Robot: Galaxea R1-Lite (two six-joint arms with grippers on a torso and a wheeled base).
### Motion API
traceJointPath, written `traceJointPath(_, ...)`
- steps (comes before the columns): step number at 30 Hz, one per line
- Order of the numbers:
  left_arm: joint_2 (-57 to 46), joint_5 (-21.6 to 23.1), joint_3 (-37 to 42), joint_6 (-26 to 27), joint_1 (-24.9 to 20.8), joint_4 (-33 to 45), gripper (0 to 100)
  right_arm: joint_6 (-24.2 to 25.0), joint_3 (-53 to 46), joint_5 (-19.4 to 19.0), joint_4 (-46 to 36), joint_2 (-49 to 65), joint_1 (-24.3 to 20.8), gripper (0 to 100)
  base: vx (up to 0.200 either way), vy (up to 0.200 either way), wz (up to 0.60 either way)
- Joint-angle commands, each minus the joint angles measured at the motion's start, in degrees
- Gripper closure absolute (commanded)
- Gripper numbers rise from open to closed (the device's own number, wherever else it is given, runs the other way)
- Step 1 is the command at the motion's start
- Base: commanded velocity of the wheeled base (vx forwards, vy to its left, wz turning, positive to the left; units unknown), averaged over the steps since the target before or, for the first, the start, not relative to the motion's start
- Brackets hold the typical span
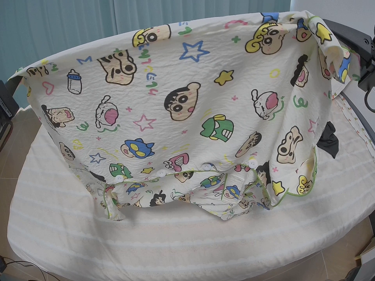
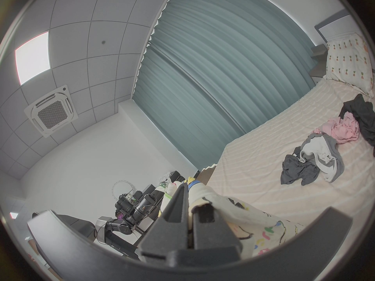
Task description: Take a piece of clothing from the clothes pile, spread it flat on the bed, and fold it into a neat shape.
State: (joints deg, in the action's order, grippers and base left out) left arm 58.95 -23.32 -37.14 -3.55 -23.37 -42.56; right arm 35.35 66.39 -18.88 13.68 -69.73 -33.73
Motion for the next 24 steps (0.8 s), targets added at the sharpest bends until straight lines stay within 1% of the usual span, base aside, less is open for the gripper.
traceJointPath(1, -0.15, -0.06, 0.41, -0.06, -0.01, 0.02, 100, -0.02, -0.38, -0.01, -0.05, 0.74, -0.02, 100, 0.000, 0.000, 0.00)
traceJointPath(4, -0.24, 0.03, 1.20, -0.06, -0.10, -0.07, 100, -0.11, -0.56, -0.10, -0.05, 1.00, -0.02, 100, 0.000, 0.000, 0.00)
traceJointPath(17, -1.82, 0.03, 2.52, -0.06, -0.54, -0.07, 100, -0.81, -4.69, -0.45, 0.12, 5.66, -0.28, 100, -0.200, 0.000, 0.00)
traceJointPath(22, -2.97, 0.03, 3.48, -0.06, -0.54, 0.02, 100, -1.87, -5.48, -0.45, 0.12, 7.15, -0.28, 100, -0.200, 0.000, 0.00)
traceJointPath(24, -3.49, 0.03, 3.83, -0.06, -0.54, 0.02, 100, -1.78, -5.39, -0.98, 0.12, 7.86, -0.37, 100, -0.200, 0.000, 0.00)
